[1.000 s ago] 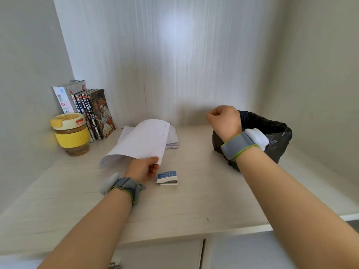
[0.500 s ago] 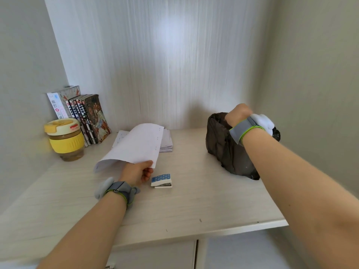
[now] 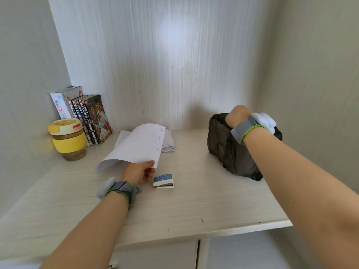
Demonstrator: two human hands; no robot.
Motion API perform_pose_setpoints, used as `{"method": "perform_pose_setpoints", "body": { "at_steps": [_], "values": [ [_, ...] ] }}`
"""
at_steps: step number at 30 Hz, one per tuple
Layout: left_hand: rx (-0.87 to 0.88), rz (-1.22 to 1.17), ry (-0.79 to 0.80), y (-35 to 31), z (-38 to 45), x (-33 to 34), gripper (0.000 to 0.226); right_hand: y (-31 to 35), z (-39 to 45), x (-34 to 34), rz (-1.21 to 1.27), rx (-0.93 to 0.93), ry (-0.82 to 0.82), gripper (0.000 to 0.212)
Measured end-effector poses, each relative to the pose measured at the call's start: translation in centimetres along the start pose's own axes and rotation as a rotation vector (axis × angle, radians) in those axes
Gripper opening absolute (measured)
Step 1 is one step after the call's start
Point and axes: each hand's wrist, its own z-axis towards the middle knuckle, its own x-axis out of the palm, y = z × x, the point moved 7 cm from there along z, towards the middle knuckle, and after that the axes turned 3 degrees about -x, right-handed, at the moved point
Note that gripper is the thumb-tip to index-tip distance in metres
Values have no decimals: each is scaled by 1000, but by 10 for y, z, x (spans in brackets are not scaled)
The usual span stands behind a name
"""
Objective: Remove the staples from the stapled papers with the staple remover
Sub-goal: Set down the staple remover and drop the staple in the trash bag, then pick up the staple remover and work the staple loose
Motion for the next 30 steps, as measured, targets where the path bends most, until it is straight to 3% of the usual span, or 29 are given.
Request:
{"method": "perform_pose_setpoints", "body": {
  "at_steps": [2, 4, 6, 10, 13, 16, 22, 30],
  "values": [
    [-2, 0, 1, 0, -1, 0, 22, 11, -8, -1, -254, -25, 7, 15],
    [-4, 0, 8, 0, -1, 1, 22, 18, -5, 3, -408, -55, 12, 35],
    [-3, -1, 9, -1, -2, 1, 23, 27, -6, 5, -441, -86, -54, 40],
    [-8, -8, 9, 0, -1, 1, 22, 41, -23, 23, -405, -220, -72, 23],
    [-15, -2, 18, 0, -2, 1, 23, 47, -47, 47, -301, -393, -26, 25],
    [-3, 10, 30, 0, -4, 2, 22, 35, -60, 82, -163, -416, 118, 20],
    [8, -26, 59, -2, -7, -1, 21, -4, -98, 162, 159, -145, 573, 23],
    [20, -30, 54, -3, -10, 1, 21, -2, -115, 189, 485, -14, 696, 13]
  ]
}}
